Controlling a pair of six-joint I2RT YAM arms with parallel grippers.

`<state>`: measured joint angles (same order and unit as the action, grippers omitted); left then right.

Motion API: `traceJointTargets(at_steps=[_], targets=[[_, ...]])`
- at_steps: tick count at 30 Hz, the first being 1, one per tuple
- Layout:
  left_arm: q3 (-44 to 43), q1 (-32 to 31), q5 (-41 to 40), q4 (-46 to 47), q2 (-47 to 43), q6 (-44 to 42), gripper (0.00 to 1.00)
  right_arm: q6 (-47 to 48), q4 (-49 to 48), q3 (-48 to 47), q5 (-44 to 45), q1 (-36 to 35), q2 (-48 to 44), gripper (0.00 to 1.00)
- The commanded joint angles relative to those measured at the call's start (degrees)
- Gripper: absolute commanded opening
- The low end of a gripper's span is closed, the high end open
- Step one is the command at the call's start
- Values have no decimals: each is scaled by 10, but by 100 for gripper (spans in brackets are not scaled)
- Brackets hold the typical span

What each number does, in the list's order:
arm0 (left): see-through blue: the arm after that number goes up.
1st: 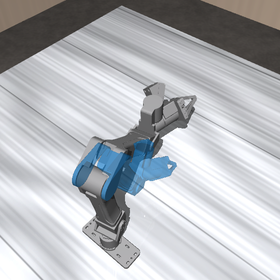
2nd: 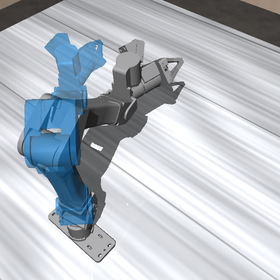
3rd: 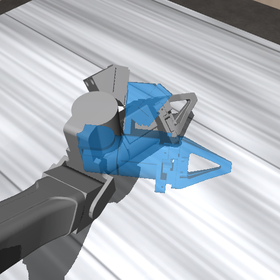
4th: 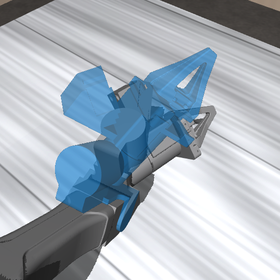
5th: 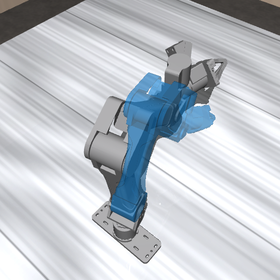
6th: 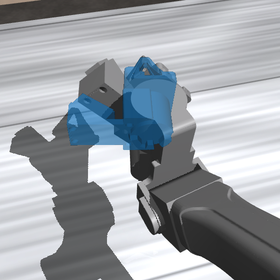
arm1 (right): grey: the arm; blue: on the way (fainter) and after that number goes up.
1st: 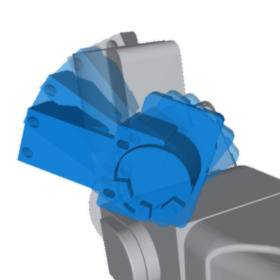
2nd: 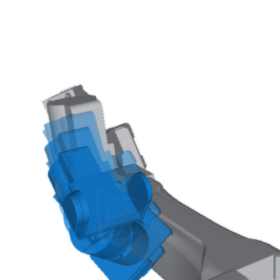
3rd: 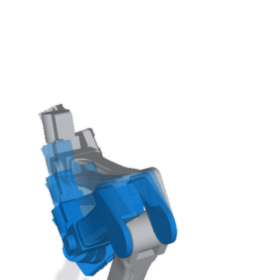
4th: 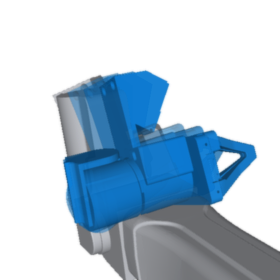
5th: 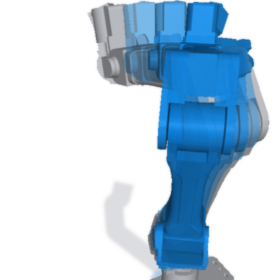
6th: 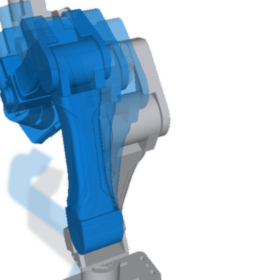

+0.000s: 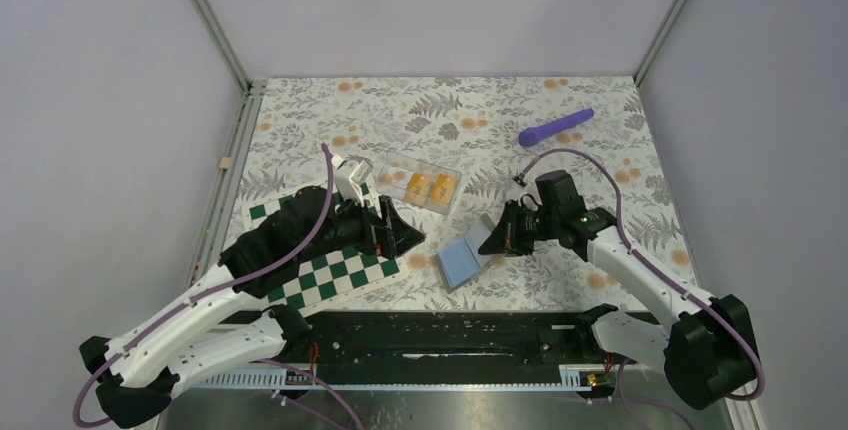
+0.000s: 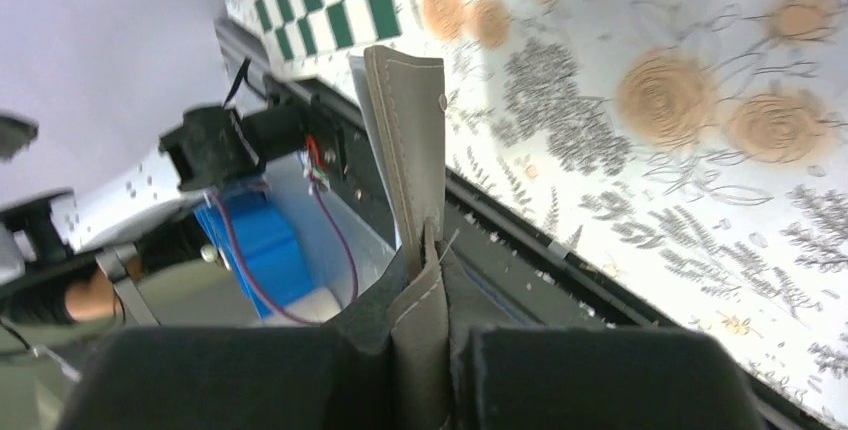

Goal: Put the credit cards into the card holder
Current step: Place the card holder at the center of the board.

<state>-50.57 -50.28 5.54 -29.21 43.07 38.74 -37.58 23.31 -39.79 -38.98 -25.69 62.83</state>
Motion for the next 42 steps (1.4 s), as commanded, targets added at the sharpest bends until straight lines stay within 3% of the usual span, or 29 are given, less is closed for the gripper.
traceJointTargets(at_steps=[1, 5, 11, 12, 13, 16, 21, 26, 29, 38, 40, 42], targets=[[-11, 0, -6, 10, 4, -10, 99, -118, -164, 75, 50, 20, -5, 0], [-4, 0, -3, 14, 4, -10, 99, -184, -233, 144, 105, 20, -11, 0], [13, 0, 9, 32, 4, -3, 99, -187, -171, 190, 180, 21, -65, 0], [15, 0, 13, 35, 5, -3, 99, -184, -160, 193, 183, 21, -71, 4], [16, 0, 16, 39, 8, -2, 99, -179, -145, 193, 185, 20, -76, 16], [15, 0, 19, 41, 15, 0, 99, -180, -116, 198, 184, 20, -88, 19], [12, 0, 20, 41, 22, -2, 99, -180, -49, 198, 186, 20, -116, 50], [14, 0, 14, 38, 20, -3, 99, -164, 26, 176, 228, 21, -162, 70], [16, 0, 6, 36, 18, 2, 99, -137, 72, 147, 256, 21, -172, 76], [16, 1, -47, 7, 32, 59, 99, 29, 192, 7, 301, 20, -126, 78], [13, 3, -47, -3, 42, 76, 99, 59, 203, -23, 289, 19, -103, 72], [9, 8, -33, -10, 56, 80, 99, 72, 199, -42, 268, 13, -81, 56]])
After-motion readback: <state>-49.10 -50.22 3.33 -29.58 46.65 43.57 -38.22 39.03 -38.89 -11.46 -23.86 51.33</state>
